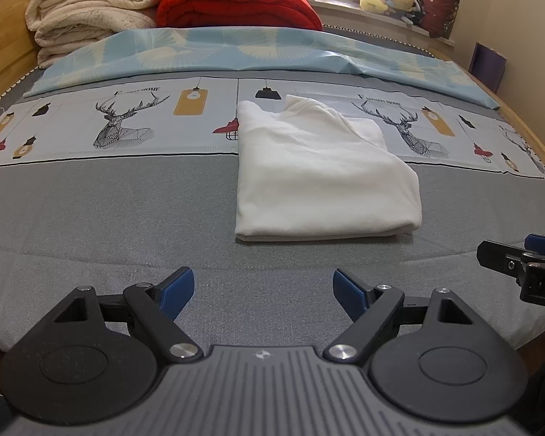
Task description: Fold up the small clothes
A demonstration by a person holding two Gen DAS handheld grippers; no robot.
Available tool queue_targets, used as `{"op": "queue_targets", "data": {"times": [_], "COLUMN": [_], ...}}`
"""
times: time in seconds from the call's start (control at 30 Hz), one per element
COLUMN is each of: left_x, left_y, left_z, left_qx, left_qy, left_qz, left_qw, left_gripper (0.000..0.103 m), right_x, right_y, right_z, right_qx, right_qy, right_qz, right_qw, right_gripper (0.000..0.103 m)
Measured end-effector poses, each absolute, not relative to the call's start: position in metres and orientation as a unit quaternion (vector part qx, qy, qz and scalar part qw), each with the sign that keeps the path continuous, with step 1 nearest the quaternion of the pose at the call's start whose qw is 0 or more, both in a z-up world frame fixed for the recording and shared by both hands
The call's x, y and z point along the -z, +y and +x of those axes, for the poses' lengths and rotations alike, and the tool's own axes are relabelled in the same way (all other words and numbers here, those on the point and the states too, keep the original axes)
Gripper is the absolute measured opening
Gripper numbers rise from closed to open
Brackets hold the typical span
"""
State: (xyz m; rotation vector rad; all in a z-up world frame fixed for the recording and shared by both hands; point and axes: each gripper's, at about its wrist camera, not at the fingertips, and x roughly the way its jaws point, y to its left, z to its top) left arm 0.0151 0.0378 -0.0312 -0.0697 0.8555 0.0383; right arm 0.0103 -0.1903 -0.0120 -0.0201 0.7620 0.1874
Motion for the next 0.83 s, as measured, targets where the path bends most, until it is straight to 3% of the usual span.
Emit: {"op": "queue_targets", "data": {"times": [0.83], "left_x": [0.0306], "left_y": [0.0372], "left_z": [0.0151], "left_qx": [-0.016], "left_qy": [0.413], "left_qz": [-0.034], "left_qw": [0.910], "left_gripper": [0.088], "right_x": [0.0114], "right_y": [-0.1899], "right_z": [0.0105], "right_qx": [-0.091], "right_qy": [0.372], "right_qz": [-0.009], "right_qw": [0.924], "right_gripper": [0.090]}}
